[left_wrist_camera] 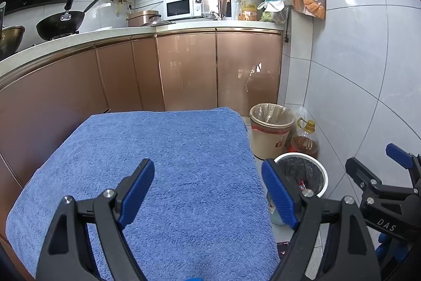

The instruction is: Collect trash

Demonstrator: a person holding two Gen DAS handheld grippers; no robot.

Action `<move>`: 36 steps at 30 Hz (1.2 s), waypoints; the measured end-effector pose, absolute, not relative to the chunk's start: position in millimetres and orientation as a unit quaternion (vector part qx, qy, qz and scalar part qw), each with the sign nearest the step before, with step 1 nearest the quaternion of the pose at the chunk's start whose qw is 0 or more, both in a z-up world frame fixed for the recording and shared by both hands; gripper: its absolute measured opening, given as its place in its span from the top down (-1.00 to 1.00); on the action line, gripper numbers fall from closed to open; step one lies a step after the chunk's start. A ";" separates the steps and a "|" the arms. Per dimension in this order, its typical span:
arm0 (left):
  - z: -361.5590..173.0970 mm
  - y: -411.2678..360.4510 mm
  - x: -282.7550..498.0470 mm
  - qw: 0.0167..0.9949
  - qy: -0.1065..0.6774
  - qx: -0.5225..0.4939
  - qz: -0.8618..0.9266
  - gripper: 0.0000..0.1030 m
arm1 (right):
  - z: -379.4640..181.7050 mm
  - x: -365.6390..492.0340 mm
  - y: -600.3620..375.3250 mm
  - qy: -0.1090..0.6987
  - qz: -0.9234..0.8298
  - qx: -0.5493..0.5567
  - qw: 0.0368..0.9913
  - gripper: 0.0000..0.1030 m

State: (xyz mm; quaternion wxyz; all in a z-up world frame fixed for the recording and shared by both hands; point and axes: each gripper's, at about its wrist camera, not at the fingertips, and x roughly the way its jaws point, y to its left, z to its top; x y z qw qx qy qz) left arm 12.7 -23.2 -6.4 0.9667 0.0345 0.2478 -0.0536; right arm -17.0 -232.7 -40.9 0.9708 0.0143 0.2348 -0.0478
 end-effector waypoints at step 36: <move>1.3 -25.8 2.5 0.972 0.228 0.042 -0.038 -0.80 | -33.9 -22.0 -223.3 0.224 -0.041 0.008 0.974 -1.00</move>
